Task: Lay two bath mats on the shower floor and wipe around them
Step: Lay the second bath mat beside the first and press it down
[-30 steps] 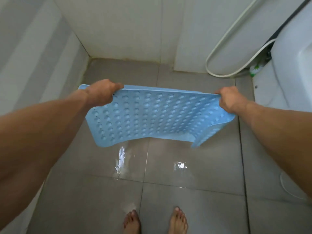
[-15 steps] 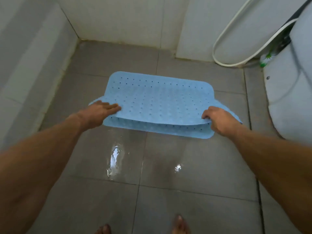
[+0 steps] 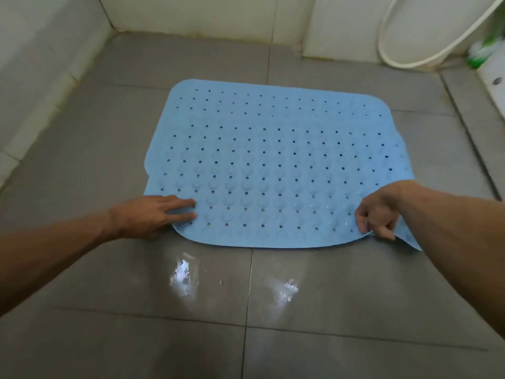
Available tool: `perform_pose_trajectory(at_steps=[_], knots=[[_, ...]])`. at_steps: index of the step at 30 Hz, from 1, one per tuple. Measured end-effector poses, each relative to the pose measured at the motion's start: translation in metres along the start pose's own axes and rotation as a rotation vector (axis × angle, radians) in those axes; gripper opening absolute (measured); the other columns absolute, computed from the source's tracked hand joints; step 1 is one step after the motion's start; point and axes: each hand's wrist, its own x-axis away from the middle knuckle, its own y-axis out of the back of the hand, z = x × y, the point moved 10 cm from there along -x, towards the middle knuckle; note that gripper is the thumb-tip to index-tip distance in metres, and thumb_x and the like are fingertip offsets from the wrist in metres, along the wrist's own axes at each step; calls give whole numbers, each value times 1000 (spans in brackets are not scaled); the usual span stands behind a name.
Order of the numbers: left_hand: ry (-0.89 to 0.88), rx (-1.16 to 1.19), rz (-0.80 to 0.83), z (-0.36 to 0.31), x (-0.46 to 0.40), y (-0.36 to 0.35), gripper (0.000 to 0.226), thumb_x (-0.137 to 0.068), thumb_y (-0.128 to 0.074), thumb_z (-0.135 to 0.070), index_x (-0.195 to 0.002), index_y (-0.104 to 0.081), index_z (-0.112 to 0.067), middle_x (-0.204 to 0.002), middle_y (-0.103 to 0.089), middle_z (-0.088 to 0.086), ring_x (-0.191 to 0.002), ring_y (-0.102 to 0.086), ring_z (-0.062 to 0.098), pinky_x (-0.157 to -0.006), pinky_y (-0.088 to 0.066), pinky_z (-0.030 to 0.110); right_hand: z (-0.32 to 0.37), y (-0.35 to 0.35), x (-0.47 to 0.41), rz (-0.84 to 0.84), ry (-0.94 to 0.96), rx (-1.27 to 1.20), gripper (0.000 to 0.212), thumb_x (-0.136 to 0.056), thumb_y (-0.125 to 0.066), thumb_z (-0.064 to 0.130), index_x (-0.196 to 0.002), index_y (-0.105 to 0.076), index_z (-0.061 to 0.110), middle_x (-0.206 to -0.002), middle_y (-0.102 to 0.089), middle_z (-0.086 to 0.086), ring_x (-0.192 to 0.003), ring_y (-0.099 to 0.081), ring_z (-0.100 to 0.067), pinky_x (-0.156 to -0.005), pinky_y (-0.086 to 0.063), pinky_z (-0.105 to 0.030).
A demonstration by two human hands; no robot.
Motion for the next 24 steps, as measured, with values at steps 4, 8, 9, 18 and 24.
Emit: perform_pose_trajectory(at_steps=[4, 8, 9, 18, 24], knots=[[-80, -63, -76, -8, 9, -1, 51, -99, -27, -43, -140, -44, -19, -144, -47, 10, -115, -59, 30, -72, -60, 39, -3, -8, 9, 33, -170, -66, 45, -71, -60, -21, -85, -59, 21, -74, -59, -1, -61, -55, -12, -43, -46, -14], [2, 24, -1, -17, 20, 10, 59, -94, -18, -37, -140, -48, -17, -140, -55, 8, -121, -60, 23, -90, -55, 31, 25, -7, 44, -234, -215, 48, 35, -79, -53, -10, -72, -54, 24, -64, -51, 7, -53, -46, -7, -40, -35, -10], [17, 41, 69, -23, 23, 11, 68, -88, -12, -42, -145, -42, -20, -147, -47, 5, -130, -52, 20, -100, -48, 30, 35, -15, 53, -266, -207, 74, 33, -80, -52, -7, -69, -50, 25, -64, -48, 7, -56, -45, -9, -41, -33, -10], [-4, 247, 408, -98, 99, 1, 54, -92, -30, -60, -138, -48, -38, -152, -38, -13, -138, -36, 5, -111, -34, 26, 89, -143, 74, 326, -161, -246, 19, -93, -60, 1, -96, -58, 19, -92, -60, -2, -67, -59, -7, -48, -49, -14], [389, 339, 120, -59, 44, 19, 73, -86, -20, -79, -150, -8, -46, -162, -11, -6, -148, -15, 12, -122, -10, 34, 57, -35, 68, -703, -261, -434, 18, -92, -47, 26, -99, -60, 15, -118, -63, -13, -93, -59, -23, -75, -53, -31]])
